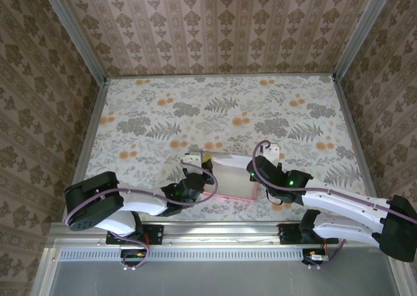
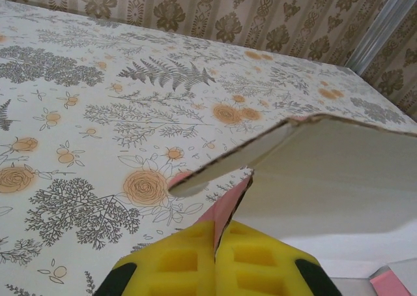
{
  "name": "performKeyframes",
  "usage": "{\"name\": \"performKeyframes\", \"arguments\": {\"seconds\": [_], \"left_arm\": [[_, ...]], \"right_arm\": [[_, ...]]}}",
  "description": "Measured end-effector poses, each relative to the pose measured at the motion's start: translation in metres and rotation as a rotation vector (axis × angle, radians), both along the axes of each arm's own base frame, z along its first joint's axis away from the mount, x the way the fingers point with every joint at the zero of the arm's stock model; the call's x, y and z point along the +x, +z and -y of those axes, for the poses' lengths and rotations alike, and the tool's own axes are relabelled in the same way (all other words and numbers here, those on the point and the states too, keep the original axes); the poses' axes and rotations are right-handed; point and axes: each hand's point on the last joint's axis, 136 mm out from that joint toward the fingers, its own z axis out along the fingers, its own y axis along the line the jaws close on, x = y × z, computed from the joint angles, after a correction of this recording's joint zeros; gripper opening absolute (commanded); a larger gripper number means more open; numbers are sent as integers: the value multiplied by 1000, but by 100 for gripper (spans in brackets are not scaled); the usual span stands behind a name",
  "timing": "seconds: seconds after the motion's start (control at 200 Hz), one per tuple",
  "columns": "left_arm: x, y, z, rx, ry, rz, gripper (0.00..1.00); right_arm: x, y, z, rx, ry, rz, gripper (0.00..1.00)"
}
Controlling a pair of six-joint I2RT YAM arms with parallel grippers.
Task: Fold the paper box
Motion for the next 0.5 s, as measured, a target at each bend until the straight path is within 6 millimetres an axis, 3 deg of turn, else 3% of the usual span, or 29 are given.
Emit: {"name": "performKeyframes", "arguments": {"seconds": [0.5], "left_arm": [[-10, 0, 1, -14, 11, 2, 0]], "right_arm": [[-9, -9, 0, 49, -55, 65, 6]]}}
